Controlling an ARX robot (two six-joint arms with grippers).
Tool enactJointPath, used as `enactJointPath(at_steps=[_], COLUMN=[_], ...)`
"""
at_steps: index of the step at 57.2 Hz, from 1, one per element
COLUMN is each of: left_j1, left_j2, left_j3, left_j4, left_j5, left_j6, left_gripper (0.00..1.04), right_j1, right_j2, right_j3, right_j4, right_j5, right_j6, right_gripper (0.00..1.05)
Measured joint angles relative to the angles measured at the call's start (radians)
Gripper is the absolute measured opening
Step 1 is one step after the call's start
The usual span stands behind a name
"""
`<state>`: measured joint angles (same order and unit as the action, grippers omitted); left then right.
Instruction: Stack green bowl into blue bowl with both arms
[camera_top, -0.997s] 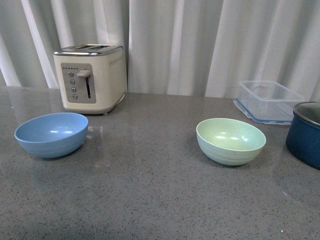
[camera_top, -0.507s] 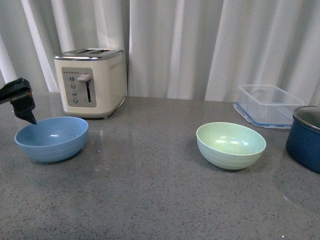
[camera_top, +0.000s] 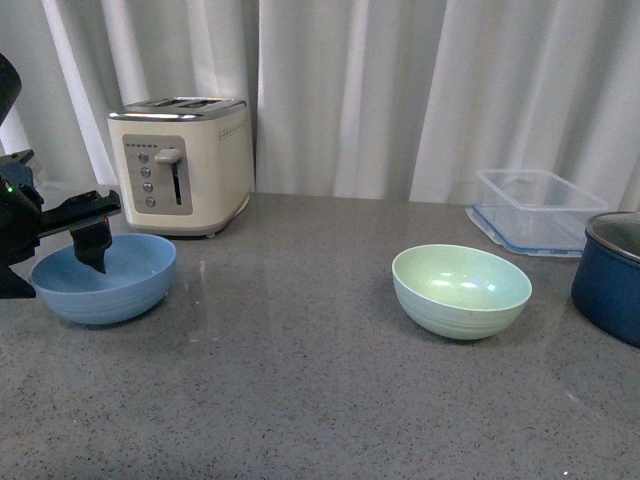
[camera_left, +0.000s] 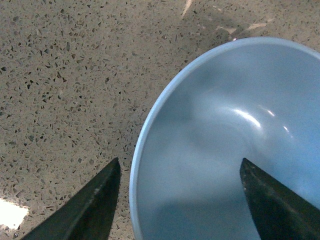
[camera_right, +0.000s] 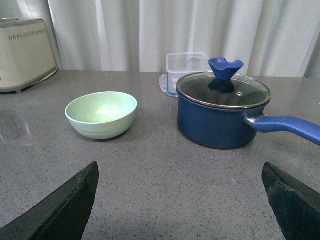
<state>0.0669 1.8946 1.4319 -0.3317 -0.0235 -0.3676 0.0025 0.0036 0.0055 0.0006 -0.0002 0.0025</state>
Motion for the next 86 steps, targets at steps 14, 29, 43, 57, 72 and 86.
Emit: enactJointPath(at_steps=[14,29,43,57,72,86], left_j1=[0.0,-0.011,-0.087,-0.198,-0.29,-0.338], left_j2=[0.002,-0.016,-0.07,-0.034,0.07,0.148], left_j3=[0.001,0.001,0.05,0.125,0.197,0.264], left_j4=[-0.005,-0.017,-0.017,-0.033,-0.058,-0.083], left_j5=[0.001,0.033,0.062,0.06,0.042,0.018], left_j6=[-0.001,-0.015,-0.035,-0.048,-0.056,-0.057], left_gripper=[0.33,0.04,0.04,0.04,0.04,0.04], right_j1=[0.0,0.0,0.0,0.0,0.0,0.0], right_j2=[0.0,0.0,0.0,0.0,0.0,0.0], right_j3=[0.0,0.0,0.0,0.0,0.0,0.0], right_j4=[0.0,0.0,0.0,0.0,0.0,0.0], right_j5=[0.0,0.0,0.0,0.0,0.0,0.0], right_j6=[0.0,0.0,0.0,0.0,0.0,0.0], right_gripper=[0.95,0.95,0.95,0.95,0.95,0.95])
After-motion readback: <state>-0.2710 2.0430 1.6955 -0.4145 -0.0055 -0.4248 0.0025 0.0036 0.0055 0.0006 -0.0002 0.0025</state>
